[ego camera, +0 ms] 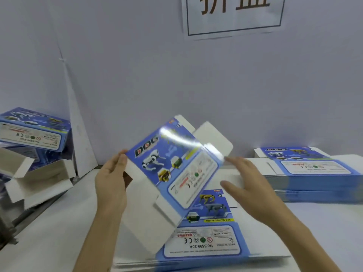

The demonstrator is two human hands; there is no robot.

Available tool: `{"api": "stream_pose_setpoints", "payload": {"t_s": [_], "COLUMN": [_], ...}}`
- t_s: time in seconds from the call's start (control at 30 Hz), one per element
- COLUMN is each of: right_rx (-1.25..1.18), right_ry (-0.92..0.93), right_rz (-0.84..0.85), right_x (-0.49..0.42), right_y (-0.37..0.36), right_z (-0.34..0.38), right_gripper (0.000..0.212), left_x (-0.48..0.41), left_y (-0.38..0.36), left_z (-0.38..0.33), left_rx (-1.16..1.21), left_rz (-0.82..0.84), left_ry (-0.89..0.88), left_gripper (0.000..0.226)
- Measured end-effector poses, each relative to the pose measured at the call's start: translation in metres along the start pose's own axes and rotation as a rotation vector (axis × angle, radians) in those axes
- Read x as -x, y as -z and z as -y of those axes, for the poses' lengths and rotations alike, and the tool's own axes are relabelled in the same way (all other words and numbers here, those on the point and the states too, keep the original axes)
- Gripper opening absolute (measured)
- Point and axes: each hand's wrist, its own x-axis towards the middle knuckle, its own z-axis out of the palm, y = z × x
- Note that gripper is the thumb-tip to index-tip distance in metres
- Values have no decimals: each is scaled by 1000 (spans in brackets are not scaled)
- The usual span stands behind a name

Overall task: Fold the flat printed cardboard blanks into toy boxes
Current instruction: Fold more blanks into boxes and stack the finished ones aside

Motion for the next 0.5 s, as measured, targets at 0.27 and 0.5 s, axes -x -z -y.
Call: {"api": "stream_pose_setpoints", "payload": {"t_s": [0.27,0.5], "right_rx": [-907,-983], "right_ry": [-309,-242], "right_rz": [-21,-87], "right_x": [-4,-5], "right_y": [4,31], "right_z": [10,-5], "right_gripper": [40,41], "left_x": [15,27], "left_y": [-20,-25], "left_z": [-7,-18], "left_rx": [97,-355], "left_rz": [264,586], "left_ry": [118,19], "left_gripper": [19,27]}}
